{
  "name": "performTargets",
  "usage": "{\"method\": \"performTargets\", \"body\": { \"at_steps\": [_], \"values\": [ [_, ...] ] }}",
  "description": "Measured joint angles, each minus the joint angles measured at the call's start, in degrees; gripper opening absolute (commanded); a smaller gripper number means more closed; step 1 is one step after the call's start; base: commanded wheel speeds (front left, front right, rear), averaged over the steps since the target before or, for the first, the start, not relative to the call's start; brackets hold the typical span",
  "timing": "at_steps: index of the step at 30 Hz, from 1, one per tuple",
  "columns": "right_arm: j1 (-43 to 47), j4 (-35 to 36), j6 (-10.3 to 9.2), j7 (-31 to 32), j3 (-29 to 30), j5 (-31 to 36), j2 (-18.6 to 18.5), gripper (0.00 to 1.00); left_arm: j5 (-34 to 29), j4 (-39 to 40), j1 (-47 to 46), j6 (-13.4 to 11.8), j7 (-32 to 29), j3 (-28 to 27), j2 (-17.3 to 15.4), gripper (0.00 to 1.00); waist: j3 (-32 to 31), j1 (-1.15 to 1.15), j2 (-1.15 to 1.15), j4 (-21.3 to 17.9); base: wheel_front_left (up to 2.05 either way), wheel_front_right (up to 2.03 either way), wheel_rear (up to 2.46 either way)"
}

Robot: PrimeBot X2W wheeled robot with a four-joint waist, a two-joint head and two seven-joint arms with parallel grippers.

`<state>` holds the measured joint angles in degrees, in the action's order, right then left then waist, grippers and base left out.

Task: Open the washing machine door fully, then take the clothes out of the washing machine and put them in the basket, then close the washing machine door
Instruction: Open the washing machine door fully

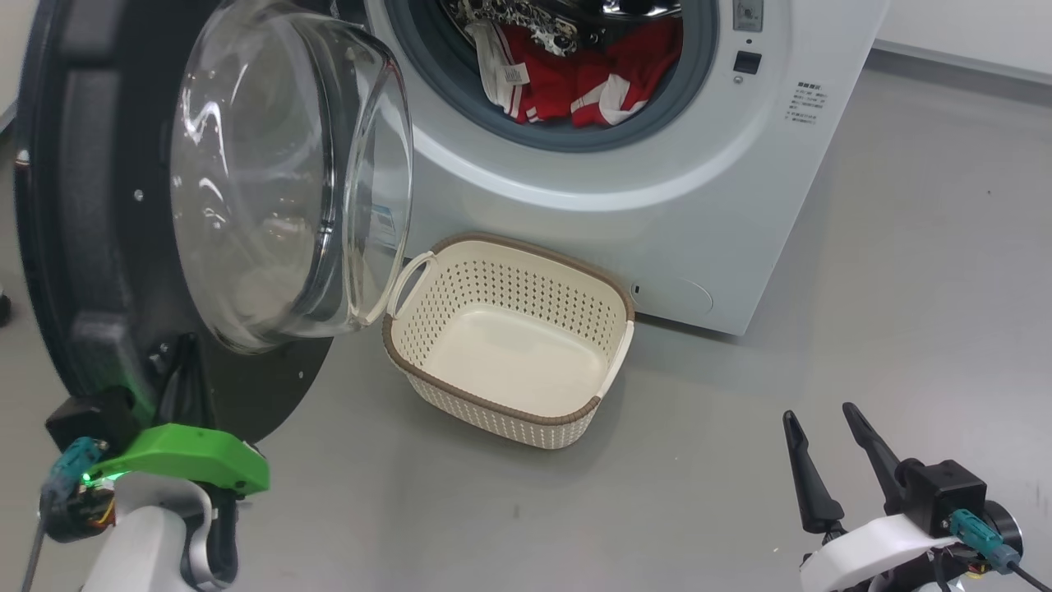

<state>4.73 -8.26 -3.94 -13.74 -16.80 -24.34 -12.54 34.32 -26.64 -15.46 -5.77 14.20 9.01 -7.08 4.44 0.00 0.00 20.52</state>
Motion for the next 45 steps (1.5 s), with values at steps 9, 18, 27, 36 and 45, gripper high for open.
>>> {"method": "performTargets", "body": {
  "at_steps": [9,18,27,36,45],
  "values": [
    [-1.8,1.1,0.31,0.9,0.4,0.4,-1.2,1.0,2.1,0.6,-0.1,-0.4,0.1,-5.7,-2.2,0.0,3.2,0.0,0.0,-1.0,0.0,0.0,0.0],
    [-3.2,2.8,0.3,1.9,1.3,1.3,-3.3,1.0,3.7,1.1,-1.3,-0.5,0.1,-12.0,-4.0,0.0,6.7,0.0,0.0,-1.8,0.0,0.0,0.0],
    [-4.4,4.9,0.3,3.7,1.3,2.4,-5.1,1.0,4.2,1.3,-3.6,-0.5,0.1,-17.4,-7.4,0.0,10.7,0.01,0.0,-2.1,0.0,0.0,0.0],
    [-5.6,6.9,0.3,4.9,1.6,3.0,-6.5,1.0,4.2,0.8,-5.4,-0.6,0.3,-19.2,-9.9,0.0,14.9,0.01,0.0,-2.5,0.0,0.0,0.0],
    [-6.7,7.9,0.3,5.6,2.0,3.3,-7.3,1.0,4.1,-0.8,-7.9,-0.6,0.5,-19.9,-10.1,0.0,17.8,0.01,0.0,-2.3,0.0,0.0,0.0]
  ]
}}
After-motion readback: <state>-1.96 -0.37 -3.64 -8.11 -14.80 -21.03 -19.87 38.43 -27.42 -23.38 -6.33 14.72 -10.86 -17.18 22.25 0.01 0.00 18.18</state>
